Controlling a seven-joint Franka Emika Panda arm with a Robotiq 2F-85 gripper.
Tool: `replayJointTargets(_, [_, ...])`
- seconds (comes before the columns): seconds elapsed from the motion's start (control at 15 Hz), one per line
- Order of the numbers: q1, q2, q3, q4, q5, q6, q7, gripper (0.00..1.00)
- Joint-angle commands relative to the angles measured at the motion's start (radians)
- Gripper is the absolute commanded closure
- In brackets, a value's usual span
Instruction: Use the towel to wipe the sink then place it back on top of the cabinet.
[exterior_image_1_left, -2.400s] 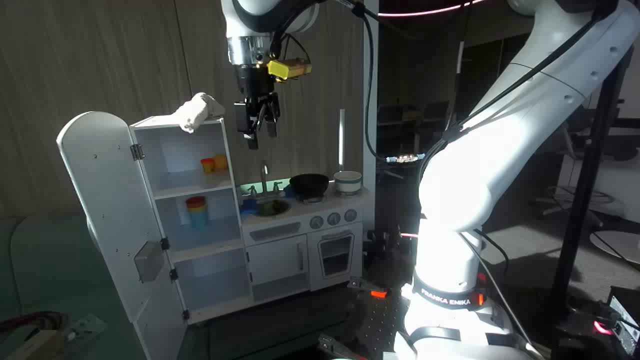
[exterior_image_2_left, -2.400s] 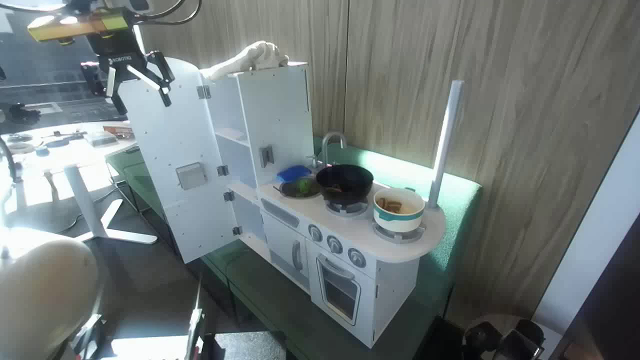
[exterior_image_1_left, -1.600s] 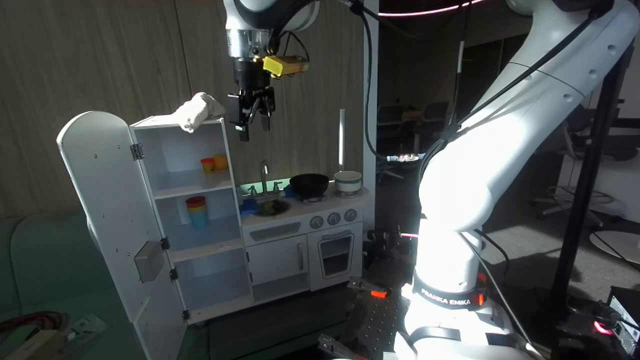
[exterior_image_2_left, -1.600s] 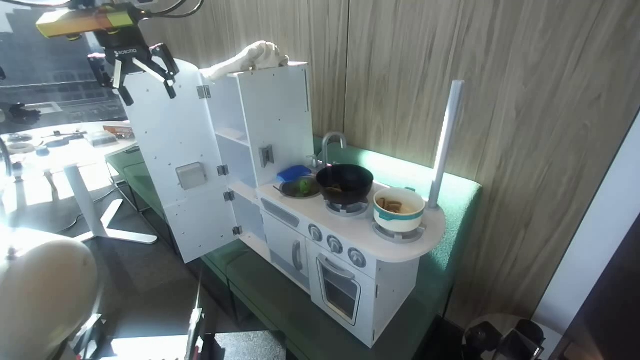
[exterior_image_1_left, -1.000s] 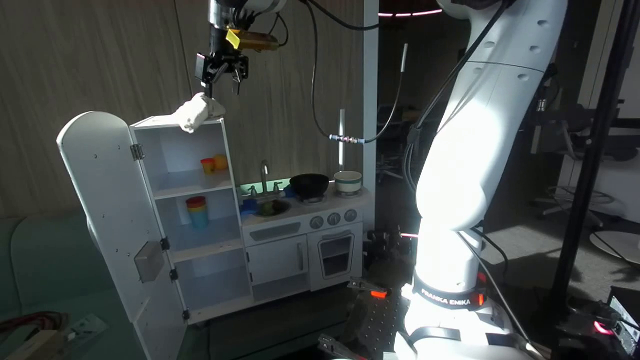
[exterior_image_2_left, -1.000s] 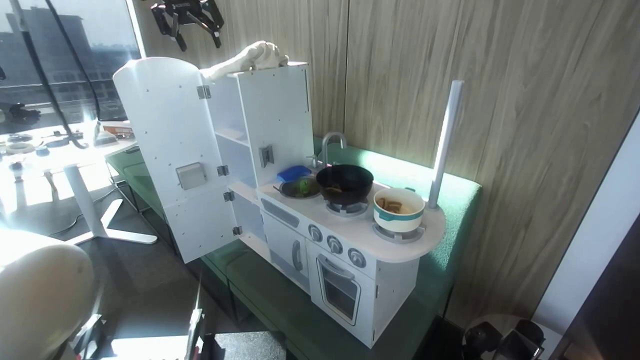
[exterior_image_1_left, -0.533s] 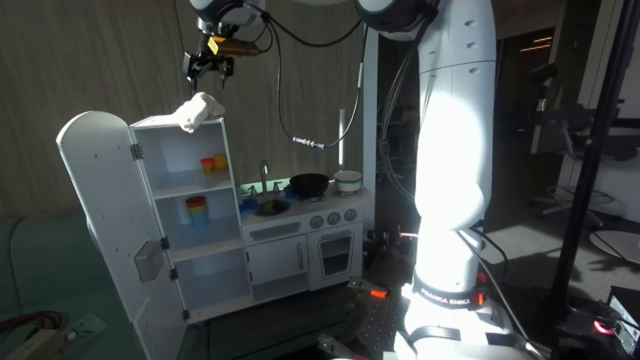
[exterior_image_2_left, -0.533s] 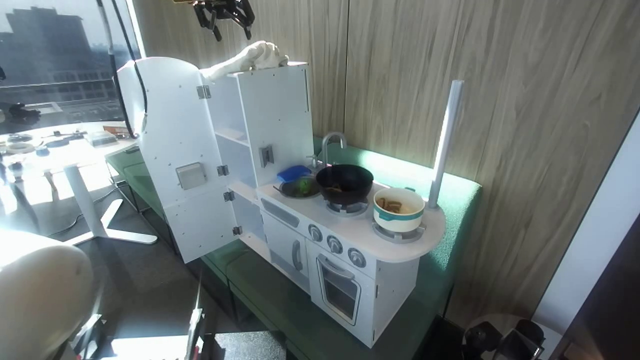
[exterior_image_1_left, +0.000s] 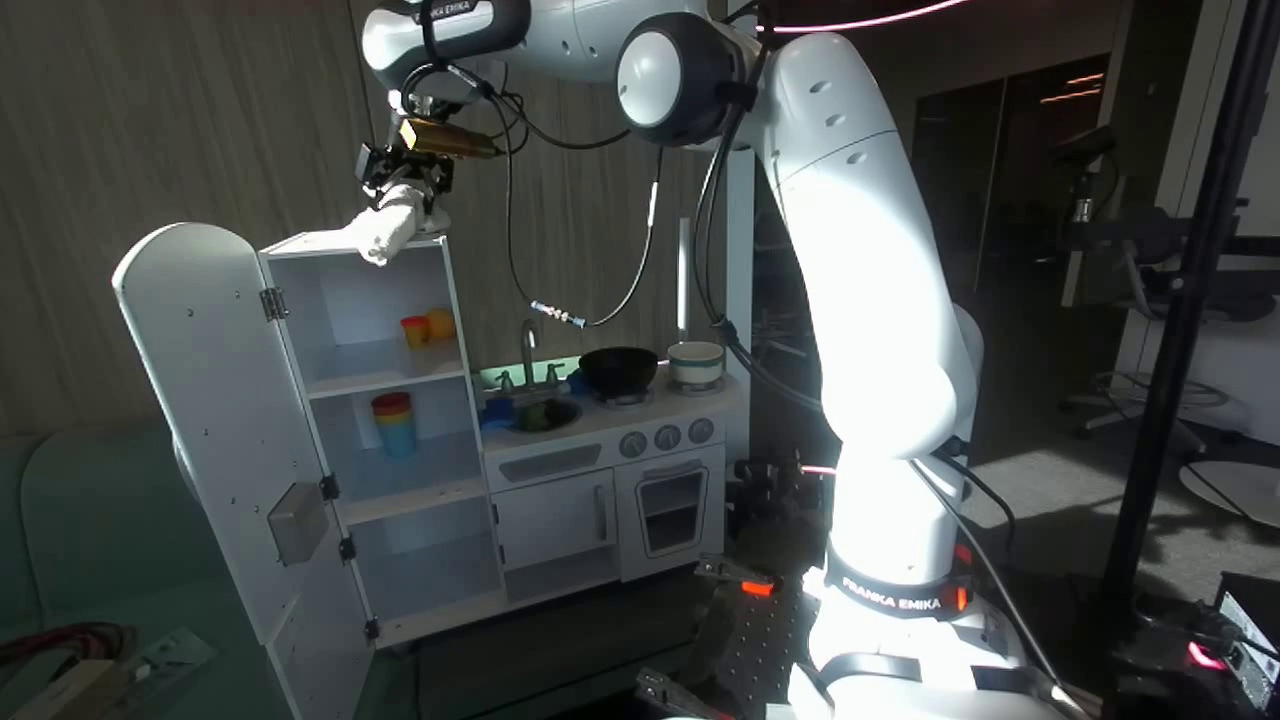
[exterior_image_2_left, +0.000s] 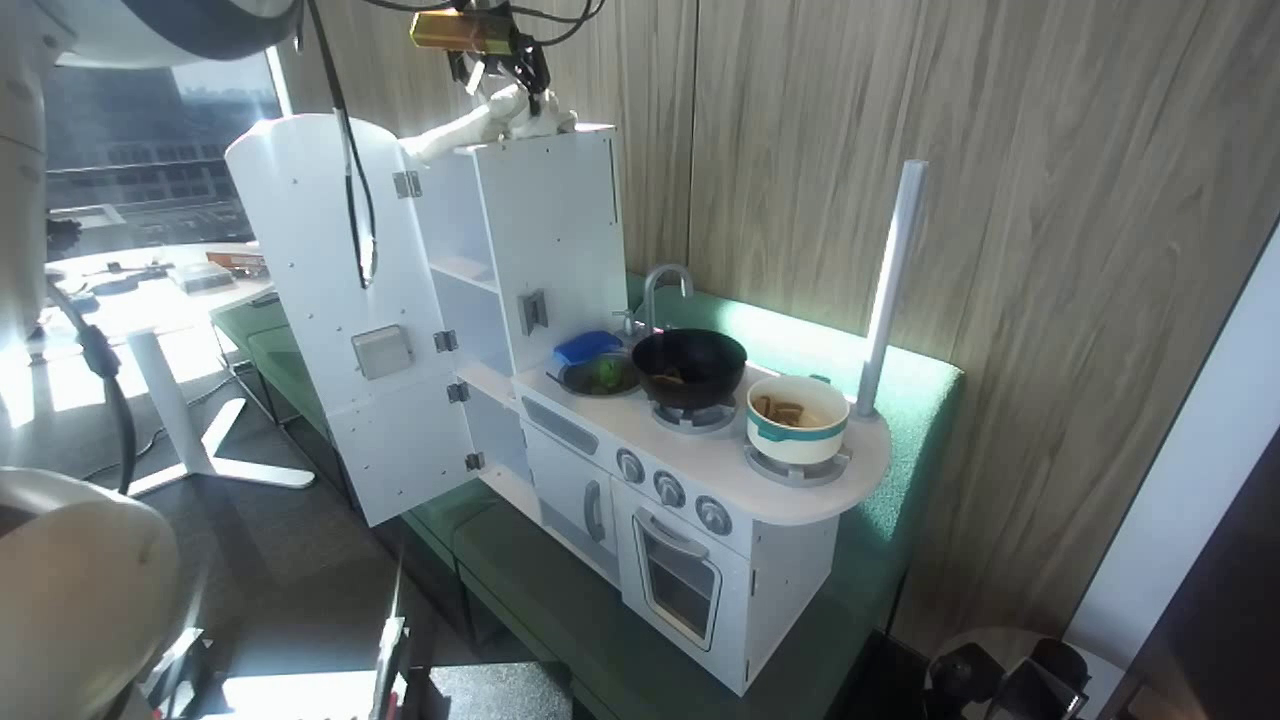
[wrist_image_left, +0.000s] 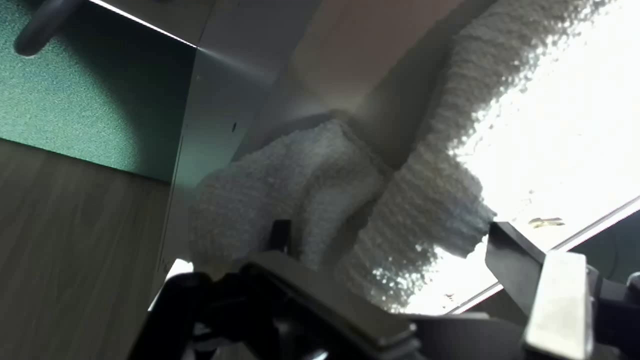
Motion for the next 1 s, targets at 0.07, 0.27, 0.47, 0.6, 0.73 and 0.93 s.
replayJointTargets(0.07, [-0.022, 0.143, 0.018, 0.204, 0.028, -0.124, -0.039, 0.25])
replayJointTargets(0.27, [-0.002, 0.143, 0.023, 0.24, 0.005, -0.146, -0.068, 0.41])
replayJointTargets(0.47, [0.032, 0.107, 0.025, 0.251, -0.026, -0.171, -0.087, 0.65])
replayJointTargets(0.6, [0.05, 0.09, 0.024, 0.254, -0.036, -0.183, -0.082, 0.8])
replayJointTargets(0.73, [0.07, 0.069, 0.02, 0.249, -0.047, -0.192, -0.075, 0.96])
replayJointTargets(0.93, [0.099, 0.028, 0.011, 0.23, -0.084, -0.196, -0.066, 1.0])
